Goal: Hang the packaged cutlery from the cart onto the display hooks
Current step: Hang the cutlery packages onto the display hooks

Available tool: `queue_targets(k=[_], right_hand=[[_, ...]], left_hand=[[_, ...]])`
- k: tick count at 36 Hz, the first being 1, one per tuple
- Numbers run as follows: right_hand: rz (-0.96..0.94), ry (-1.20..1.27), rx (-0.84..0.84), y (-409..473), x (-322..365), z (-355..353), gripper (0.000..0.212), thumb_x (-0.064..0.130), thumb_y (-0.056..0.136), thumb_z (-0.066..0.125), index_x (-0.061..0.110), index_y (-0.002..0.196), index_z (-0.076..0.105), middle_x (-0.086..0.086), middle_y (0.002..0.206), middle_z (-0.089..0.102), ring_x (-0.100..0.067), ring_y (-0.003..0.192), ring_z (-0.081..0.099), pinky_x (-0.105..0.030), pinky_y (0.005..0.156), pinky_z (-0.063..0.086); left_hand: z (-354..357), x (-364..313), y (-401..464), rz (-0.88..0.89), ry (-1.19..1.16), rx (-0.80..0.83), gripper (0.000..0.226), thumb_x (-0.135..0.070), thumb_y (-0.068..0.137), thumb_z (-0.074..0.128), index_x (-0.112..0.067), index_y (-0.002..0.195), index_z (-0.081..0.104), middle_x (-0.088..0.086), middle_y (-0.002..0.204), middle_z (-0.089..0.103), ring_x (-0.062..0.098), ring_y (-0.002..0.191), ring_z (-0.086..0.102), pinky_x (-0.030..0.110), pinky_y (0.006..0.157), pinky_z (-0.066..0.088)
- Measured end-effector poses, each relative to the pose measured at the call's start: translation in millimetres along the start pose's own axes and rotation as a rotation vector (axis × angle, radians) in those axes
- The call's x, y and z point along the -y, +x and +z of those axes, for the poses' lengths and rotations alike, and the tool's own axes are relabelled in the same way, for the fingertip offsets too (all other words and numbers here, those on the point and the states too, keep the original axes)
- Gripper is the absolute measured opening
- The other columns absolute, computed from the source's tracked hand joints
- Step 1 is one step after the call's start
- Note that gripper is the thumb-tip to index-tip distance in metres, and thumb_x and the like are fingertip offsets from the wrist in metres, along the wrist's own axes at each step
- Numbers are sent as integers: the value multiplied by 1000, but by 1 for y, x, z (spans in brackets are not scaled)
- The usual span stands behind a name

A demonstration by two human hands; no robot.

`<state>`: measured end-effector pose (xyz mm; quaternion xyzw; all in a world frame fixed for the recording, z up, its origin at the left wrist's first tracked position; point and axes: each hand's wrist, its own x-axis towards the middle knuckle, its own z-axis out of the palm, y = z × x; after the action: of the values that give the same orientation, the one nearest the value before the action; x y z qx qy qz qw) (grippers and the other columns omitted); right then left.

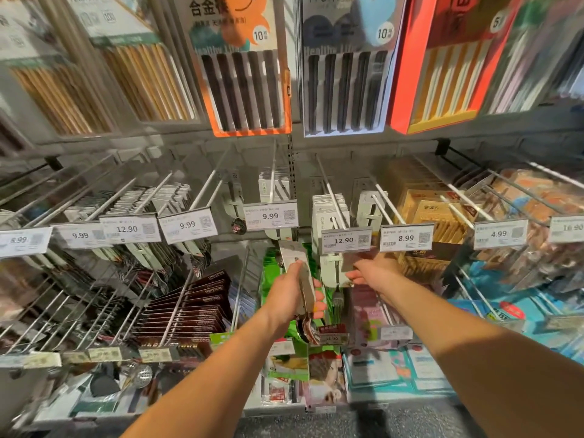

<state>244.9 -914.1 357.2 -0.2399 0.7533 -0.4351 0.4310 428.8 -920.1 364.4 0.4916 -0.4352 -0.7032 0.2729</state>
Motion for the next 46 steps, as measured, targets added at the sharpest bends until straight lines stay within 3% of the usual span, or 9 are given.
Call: queue_targets(k=[2,8,13,19,26,36,40,43,46], right_hand=[[57,-67,-19,17,1,8,32,-3,100,44,6,130,45,-20,118,64,-11,55,65,-13,40,47],[127,-344,-194,27,1,21,81,17,92,63,7,155,12,-21,156,26,-35,143,32,-40,111,38],[90,-106,35,7,-12,23,41,35,93,66,2,116,61,-9,93,67,-20,74,66,-29,58,57],[156,-32,560,-19,-41,7,73,68,78,65,7,119,60,-16,125,62,-23,93,63,-28,64,52],[36,-26,533,-38,-55,-35,34,29,82,79,10,106,67,-4,93,64,-15,84,59,-33,79,42],[-21,34,497,-51,-62,-76,15,22,88,72,13,100,71,6,71,57,-6,63,49,-17,52,42],[0,129,481,-43,-62,-86,20,16,86,74,9,104,67,2,74,54,-6,57,45,-17,46,35],[-2,126,497,-37,-56,-96,25,15,89,71,6,112,65,-3,84,53,-5,59,45,-18,48,36],[-8,87,522,-29,-55,-109,31,14,91,68,1,118,62,-10,96,52,-5,59,48,-18,49,41]], left_hand=[[1,-1,-2,-34,-14,14,58,-45,106,28,3,96,59,16,70,61,29,57,60,34,53,53],[-2,2,-4,-41,-33,-31,51,-37,105,39,10,103,60,23,78,66,34,63,62,35,51,52],[-1,11,0,-22,142,-161,59,-51,99,50,3,121,59,18,97,72,24,70,63,31,56,50],[18,16,-6,46,176,-191,26,-38,99,56,-13,99,64,-3,77,63,11,66,56,23,53,40],[41,29,-8,35,333,-188,53,-51,85,71,1,75,66,9,51,56,14,40,45,22,50,36],[72,29,-30,114,301,-15,40,-21,92,70,8,119,63,7,89,73,4,48,65,11,44,49],[83,22,-36,98,240,-13,53,-32,100,57,14,126,57,13,66,73,3,30,52,13,32,38],[87,19,-28,52,218,-69,55,-47,99,54,3,120,64,15,91,74,11,49,59,17,49,44],[91,21,-20,70,175,-104,52,-51,99,49,-2,99,68,9,68,69,25,61,60,35,65,47]])
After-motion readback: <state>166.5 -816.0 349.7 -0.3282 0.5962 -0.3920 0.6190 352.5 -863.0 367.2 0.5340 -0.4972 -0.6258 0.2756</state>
